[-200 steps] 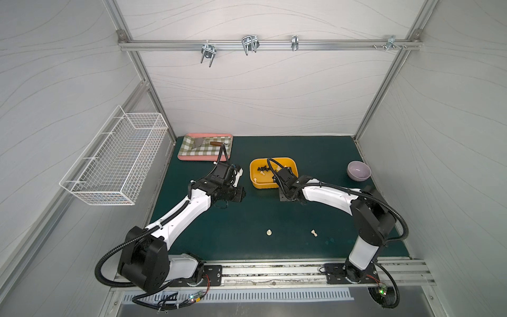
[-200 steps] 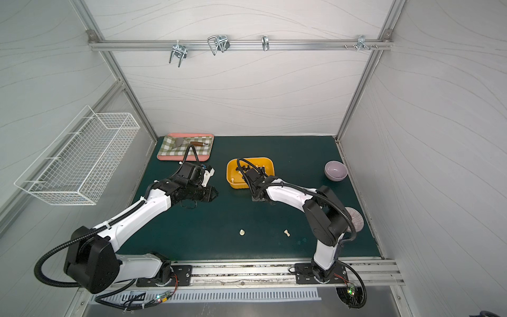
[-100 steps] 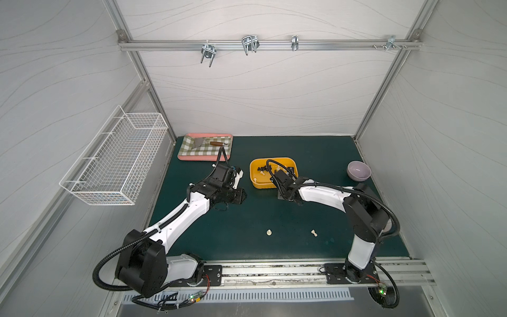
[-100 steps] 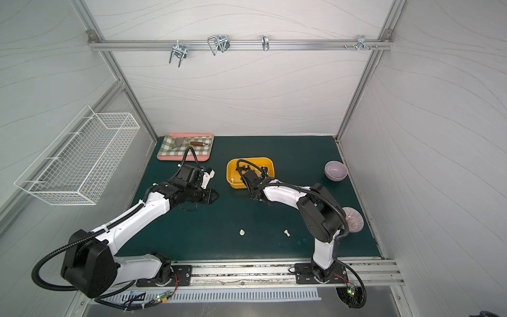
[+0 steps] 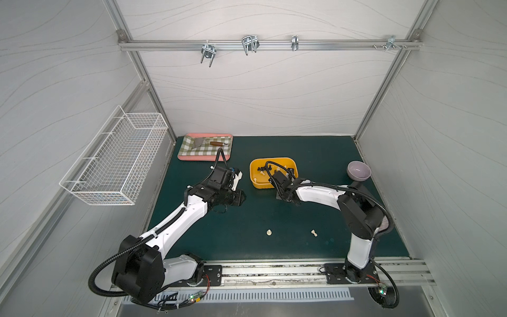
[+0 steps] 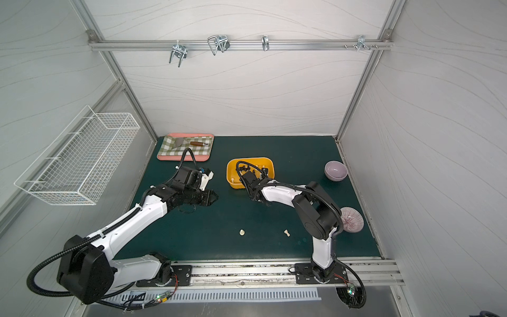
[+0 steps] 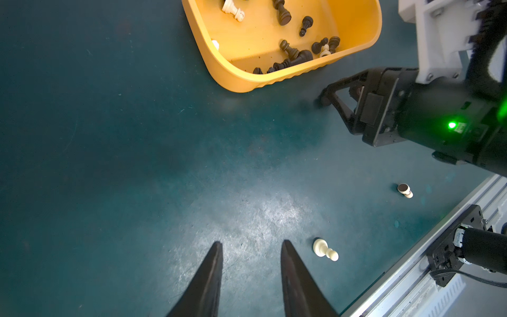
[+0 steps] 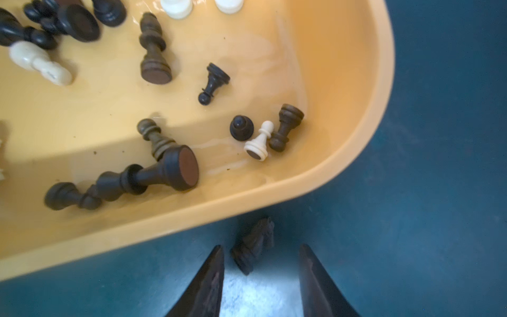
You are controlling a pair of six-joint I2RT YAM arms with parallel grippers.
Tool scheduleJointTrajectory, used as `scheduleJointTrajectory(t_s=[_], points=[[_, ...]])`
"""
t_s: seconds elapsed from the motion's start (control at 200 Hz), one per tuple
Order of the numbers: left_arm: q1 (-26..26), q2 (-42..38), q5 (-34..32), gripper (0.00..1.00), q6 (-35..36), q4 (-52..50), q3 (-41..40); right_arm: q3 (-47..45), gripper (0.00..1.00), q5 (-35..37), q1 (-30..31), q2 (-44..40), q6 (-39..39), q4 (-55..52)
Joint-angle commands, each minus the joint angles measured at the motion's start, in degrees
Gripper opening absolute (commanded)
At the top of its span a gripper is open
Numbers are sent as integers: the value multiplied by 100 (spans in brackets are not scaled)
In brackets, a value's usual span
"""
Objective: Put the chess pieces into the storage box
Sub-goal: Pick up the chess piece at the center of the board.
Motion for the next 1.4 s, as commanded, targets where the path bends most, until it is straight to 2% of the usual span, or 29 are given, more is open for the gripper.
scheduleJointTrajectory(t_s=[0.0,0.22,0.465,0.81,1.395], points=[[24,-148,60,37,-16,3,-3,125,46,135,52,167,225,-19],[20,-150,51,37,-25,-4,-38,85,46,191,53,232,260,-55],[15,-175,69,37,-55,-29,-100,-32,39,187,55,210,255,-47],[-4,-238,69,37,-104,-49,-152,-469,37,199,26,-119,334,-49],[-190,-300,-69,37,-174,-88,-194,-1021,24,-351,-299,-202,-135,686]])
